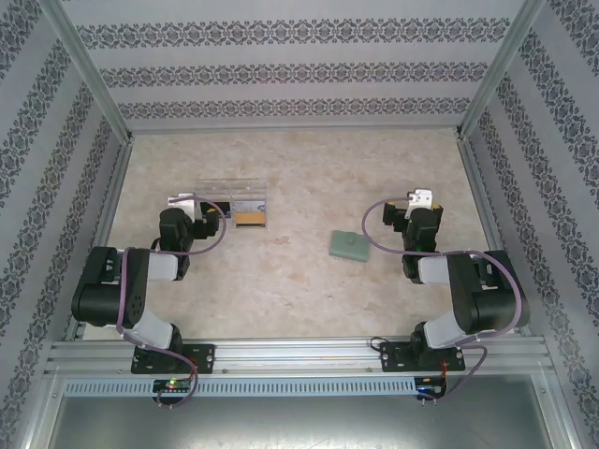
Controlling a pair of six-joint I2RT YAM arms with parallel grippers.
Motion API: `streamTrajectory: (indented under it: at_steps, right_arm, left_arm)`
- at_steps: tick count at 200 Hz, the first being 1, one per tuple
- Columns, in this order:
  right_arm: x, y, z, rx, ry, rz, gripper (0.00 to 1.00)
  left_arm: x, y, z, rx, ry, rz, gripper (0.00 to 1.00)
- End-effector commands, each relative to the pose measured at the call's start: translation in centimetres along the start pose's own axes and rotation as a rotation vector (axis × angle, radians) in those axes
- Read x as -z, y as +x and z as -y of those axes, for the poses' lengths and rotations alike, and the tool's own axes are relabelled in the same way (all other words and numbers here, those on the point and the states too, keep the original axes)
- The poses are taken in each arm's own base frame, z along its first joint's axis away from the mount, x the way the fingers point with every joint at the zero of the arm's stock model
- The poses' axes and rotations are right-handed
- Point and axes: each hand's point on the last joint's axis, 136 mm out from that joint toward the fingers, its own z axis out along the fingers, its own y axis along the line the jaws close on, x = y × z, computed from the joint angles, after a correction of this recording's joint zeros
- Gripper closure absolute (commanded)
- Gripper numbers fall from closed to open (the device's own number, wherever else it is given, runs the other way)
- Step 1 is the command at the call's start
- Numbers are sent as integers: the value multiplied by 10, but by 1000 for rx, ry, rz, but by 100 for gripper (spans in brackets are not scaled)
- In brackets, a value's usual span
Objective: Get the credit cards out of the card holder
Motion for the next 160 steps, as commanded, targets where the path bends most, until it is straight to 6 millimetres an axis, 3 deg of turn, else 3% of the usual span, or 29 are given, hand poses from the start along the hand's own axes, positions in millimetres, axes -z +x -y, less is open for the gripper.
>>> streamTrajectory:
  at_steps: [1, 128, 160]
  right_arm:
    - [-2, -7, 2, -27, 7, 23, 2]
    - [-1, -7, 2, -28, 3, 27, 2]
    - [12, -27, 5, -26, 16, 45, 2]
  left_arm:
    - [-2, -9, 0, -19, 7, 29, 1]
    - [-2, -9, 1, -17, 9, 29, 1]
    - [3, -20, -9, 8, -48, 15, 1]
